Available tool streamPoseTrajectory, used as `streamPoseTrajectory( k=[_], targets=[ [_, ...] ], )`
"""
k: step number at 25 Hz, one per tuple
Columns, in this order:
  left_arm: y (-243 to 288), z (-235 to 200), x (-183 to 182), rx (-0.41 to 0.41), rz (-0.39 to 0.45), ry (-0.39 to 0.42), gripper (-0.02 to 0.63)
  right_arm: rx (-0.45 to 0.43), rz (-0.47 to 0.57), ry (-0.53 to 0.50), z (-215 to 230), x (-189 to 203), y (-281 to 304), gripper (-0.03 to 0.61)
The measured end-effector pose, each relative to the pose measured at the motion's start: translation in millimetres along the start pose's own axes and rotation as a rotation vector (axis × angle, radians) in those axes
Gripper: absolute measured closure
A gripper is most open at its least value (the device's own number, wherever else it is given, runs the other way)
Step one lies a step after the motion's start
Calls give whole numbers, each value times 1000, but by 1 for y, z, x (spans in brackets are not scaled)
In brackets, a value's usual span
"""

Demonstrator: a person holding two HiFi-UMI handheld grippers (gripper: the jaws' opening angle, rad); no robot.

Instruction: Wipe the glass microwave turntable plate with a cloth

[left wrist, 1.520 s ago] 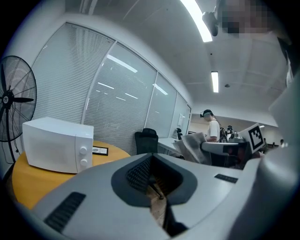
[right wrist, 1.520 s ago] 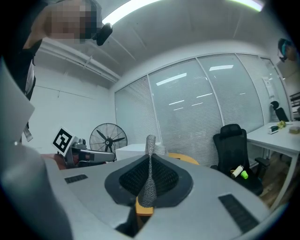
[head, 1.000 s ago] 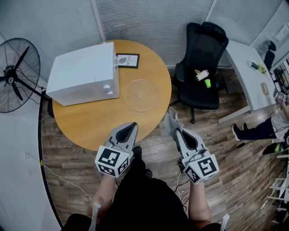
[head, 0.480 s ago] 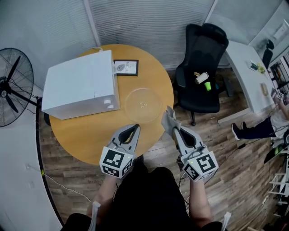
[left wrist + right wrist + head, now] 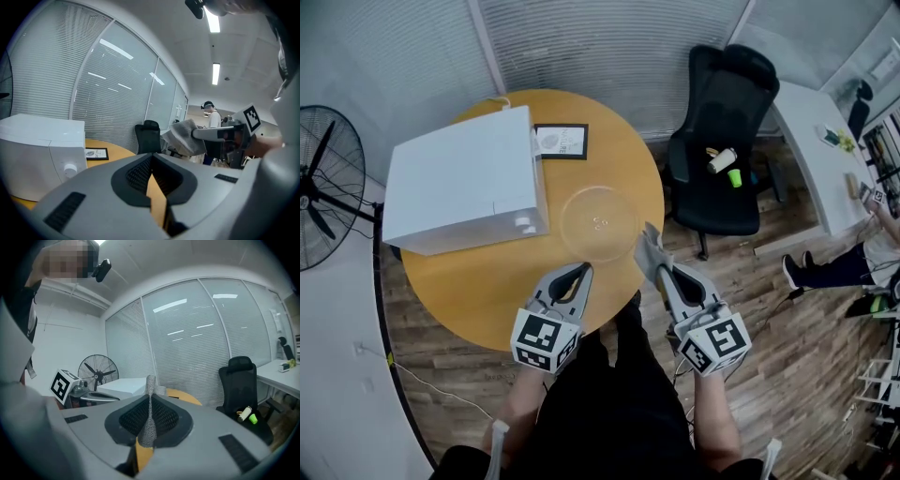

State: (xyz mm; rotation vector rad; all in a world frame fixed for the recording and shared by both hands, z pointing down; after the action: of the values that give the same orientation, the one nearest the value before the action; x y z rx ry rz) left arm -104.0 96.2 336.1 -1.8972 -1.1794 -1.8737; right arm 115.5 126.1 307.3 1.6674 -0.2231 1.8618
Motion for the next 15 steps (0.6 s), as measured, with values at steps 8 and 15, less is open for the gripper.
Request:
streamPoseTrajectory(
  k=[8, 15],
  targets=[
    [28, -15, -1, -95, -27, -44, 618, -103, -41, 3, 37, 2, 46, 557],
    [66, -23, 0, -207, -70, -99, 618, -239, -118, -1, 81, 9, 98, 557]
  ],
)
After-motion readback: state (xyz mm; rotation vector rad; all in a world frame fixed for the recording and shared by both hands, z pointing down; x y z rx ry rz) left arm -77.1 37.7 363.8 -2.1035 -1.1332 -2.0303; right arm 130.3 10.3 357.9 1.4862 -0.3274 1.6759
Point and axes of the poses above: the fingertips, and each gripper's own axes: y forward along the fingers, z to its right, x out of its underside, the point moved 8 cm from there along -y, backward along the fingers, and after that the axes turned 3 degrees about -z, right-handed, at the moved point
